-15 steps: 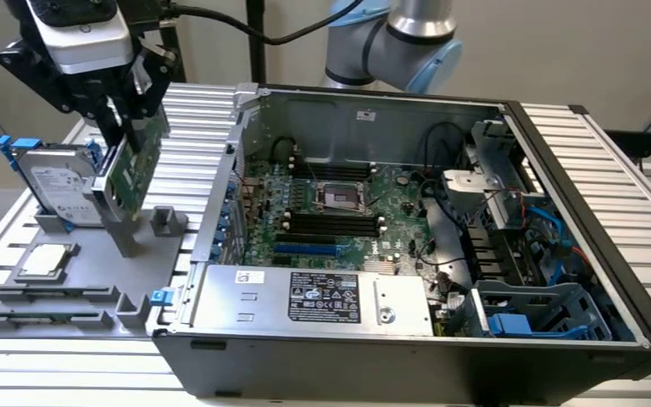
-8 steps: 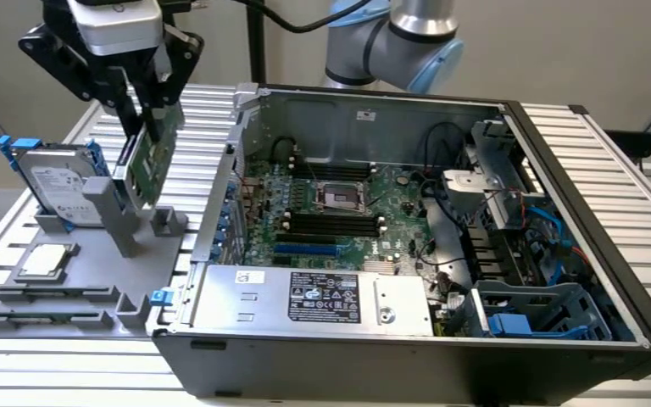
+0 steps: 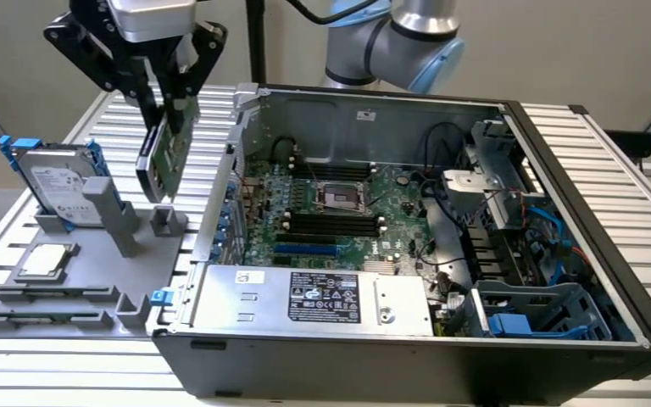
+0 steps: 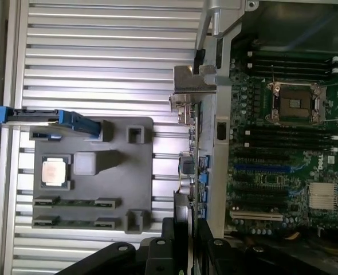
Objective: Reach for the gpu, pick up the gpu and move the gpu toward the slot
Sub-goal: 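Pick up the gpu and move the gpu toward the slot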
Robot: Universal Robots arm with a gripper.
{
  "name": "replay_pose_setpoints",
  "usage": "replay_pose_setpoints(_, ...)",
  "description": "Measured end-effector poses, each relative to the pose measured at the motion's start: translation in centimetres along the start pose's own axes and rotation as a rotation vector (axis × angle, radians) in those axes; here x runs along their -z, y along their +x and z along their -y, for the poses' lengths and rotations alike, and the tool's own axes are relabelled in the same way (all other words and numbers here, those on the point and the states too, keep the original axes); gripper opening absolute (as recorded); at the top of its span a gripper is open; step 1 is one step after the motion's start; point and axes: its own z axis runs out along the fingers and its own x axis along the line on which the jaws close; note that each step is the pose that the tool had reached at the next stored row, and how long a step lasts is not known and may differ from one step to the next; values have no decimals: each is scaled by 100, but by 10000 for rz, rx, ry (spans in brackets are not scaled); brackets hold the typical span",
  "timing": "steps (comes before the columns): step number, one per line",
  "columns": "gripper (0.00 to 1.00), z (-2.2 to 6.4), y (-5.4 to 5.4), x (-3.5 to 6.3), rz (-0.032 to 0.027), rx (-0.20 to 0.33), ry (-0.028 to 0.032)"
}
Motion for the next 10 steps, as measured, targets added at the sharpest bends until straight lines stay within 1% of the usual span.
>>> replay_pose_setpoints(5, 26, -28, -103, 13, -16, 0, -58)
replay_pose_setpoints(10, 26, -44, -265, 16, -94, -2, -74)
